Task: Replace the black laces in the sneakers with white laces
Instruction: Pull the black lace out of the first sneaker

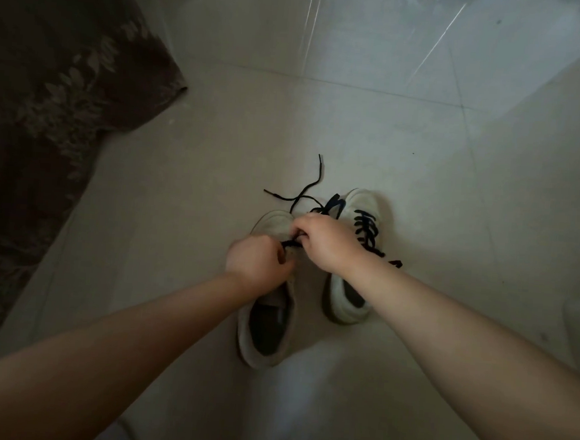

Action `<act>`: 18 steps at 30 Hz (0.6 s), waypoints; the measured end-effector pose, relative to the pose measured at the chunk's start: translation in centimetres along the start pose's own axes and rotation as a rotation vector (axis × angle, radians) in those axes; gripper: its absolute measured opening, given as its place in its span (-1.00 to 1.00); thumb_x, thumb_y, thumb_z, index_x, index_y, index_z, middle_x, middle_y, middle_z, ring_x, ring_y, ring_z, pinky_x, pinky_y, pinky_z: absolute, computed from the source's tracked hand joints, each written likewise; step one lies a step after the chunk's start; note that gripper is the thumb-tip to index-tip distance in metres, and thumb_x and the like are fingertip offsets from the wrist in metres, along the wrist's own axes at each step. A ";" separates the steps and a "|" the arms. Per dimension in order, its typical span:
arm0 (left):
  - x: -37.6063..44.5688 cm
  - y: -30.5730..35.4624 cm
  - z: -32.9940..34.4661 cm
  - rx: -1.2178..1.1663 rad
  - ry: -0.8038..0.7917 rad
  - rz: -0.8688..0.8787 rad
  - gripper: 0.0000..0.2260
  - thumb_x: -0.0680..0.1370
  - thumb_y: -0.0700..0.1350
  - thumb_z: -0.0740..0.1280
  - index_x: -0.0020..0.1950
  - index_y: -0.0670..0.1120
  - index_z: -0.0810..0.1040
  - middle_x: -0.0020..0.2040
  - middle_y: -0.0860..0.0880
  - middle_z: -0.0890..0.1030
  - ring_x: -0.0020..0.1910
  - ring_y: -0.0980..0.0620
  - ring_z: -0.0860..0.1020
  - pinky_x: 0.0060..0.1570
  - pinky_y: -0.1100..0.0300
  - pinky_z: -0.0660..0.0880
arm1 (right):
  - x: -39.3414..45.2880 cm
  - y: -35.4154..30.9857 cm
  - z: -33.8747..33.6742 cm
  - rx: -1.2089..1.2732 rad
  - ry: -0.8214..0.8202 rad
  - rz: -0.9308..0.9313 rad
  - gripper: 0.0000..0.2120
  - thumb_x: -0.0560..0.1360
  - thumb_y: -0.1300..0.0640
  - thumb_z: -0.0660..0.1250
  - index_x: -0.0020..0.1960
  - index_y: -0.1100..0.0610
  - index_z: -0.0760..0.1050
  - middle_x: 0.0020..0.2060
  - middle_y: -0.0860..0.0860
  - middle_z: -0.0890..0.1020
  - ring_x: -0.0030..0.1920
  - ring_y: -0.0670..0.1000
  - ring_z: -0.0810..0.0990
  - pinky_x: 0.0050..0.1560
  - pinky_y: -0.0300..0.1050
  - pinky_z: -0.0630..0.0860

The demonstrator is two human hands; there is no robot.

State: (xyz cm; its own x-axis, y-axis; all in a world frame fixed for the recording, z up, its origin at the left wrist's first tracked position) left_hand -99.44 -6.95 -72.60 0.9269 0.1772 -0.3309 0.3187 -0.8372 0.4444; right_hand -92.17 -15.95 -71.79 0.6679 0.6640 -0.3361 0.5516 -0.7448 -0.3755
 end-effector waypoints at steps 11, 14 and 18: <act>-0.2 -1.6 0.5 -0.144 -0.034 -0.137 -0.65 0.51 0.02 0.26 -0.43 -0.10 0.37 -0.45 0.01 0.43 -0.22 -0.08 0.57 -0.37 0.23 0.26 | -1.7 8.5 -9.3 0.115 0.519 0.434 -0.83 0.53 0.23 0.23 0.01 0.09 0.58 0.03 0.08 0.61 0.04 0.12 0.57 0.03 -0.12 0.48; -0.2 -1.3 0.6 -0.137 -0.011 -0.108 -0.65 0.51 0.03 0.26 -0.43 -0.09 0.36 -0.43 0.00 0.45 -0.22 -0.09 0.57 -0.35 0.23 0.28 | -1.8 5.7 -7.5 0.001 0.356 0.265 -0.67 0.50 0.22 0.27 0.25 0.06 0.50 0.21 0.03 0.51 0.18 0.07 0.50 0.10 -0.16 0.39; -0.3 -1.3 0.4 -0.144 0.007 -0.089 -0.65 0.49 0.02 0.28 -0.44 -0.09 0.34 -0.45 0.01 0.42 -0.23 -0.10 0.55 -0.33 0.21 0.28 | -0.7 0.2 -2.2 -0.090 0.070 -0.069 -0.62 0.51 0.20 0.26 0.31 0.02 0.46 0.26 -0.02 0.49 0.26 0.06 0.44 0.21 -0.04 0.41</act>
State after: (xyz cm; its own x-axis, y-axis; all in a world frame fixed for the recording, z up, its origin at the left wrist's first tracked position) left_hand -100.19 -6.07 -73.45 0.8951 0.2512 -0.3684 0.4239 -0.7352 0.5288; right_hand -91.45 -16.72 -69.74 0.6583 0.7099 -0.2504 0.6379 -0.7027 -0.3152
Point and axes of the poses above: each hand's wrist, its own x-axis towards the middle knuckle, its own z-axis out of the palm, y = z × x, the point moved 6 cm from there along x, towards the middle knuckle
